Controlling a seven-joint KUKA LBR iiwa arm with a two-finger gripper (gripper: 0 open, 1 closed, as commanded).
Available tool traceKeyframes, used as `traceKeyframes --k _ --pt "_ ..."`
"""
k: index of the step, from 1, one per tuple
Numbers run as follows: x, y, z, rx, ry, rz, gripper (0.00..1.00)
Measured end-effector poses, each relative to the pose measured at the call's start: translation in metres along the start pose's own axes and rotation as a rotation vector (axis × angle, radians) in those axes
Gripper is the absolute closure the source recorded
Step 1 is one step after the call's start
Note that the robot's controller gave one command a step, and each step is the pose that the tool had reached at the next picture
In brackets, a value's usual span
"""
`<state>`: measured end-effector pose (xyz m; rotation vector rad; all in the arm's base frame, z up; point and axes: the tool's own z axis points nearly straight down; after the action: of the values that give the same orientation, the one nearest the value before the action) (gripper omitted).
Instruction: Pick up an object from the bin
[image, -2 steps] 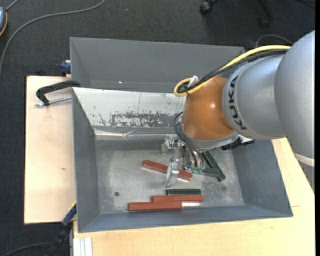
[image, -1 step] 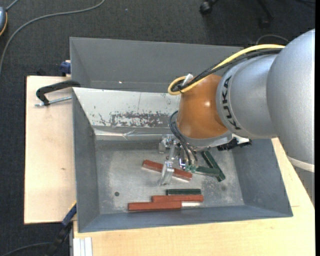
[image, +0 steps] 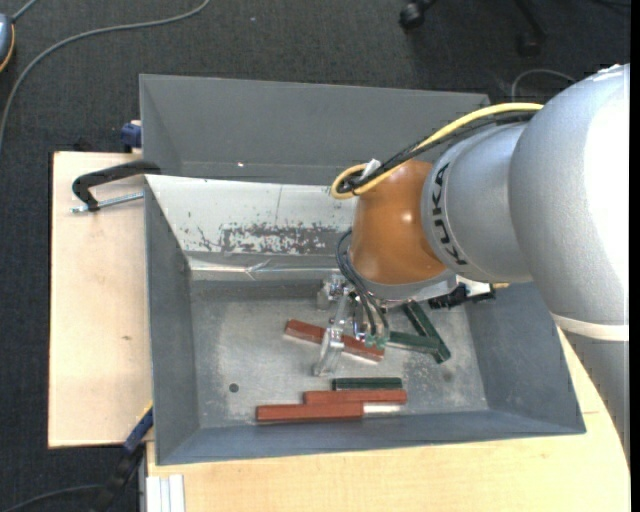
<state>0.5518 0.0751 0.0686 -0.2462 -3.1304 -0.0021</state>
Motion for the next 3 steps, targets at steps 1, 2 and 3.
traceKeyframes --k 1,2,3 --pt "0.0 0.001 -0.001 0.0 -0.002 -0.001 0.0" --pt "0.0 0.001 -0.001 0.0 -0.002 -0.002 1.0" --pt "-0.003 0.003 -0.091 -0.004 -0.015 -0.004 1.0"
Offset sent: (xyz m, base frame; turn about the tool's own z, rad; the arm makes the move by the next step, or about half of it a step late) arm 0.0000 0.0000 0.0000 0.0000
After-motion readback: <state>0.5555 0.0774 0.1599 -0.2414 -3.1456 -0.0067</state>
